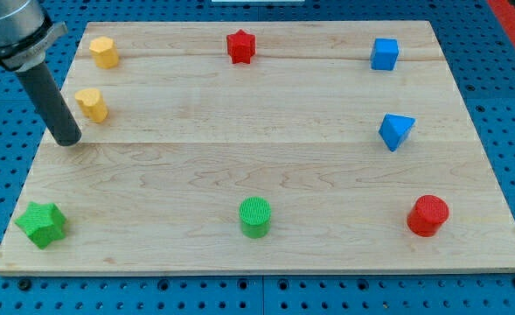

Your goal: Push the green circle towards the red circle

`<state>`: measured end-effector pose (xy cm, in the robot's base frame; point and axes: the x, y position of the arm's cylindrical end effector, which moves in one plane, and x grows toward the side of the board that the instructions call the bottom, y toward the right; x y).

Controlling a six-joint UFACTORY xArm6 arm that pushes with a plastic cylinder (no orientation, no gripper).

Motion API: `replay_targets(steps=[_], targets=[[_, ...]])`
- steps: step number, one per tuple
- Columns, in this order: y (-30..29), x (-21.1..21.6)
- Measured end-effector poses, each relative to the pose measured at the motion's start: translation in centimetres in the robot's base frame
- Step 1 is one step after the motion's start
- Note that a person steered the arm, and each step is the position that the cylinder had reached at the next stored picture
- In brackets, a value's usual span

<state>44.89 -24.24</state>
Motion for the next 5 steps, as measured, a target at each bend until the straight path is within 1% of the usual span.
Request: replay_targets(steps=[1,2,3,4,5], targets=[[5.6,3.0],[9.5,8.0],[15.5,10.6],[22.3,10.6],[27.7,10.7]])
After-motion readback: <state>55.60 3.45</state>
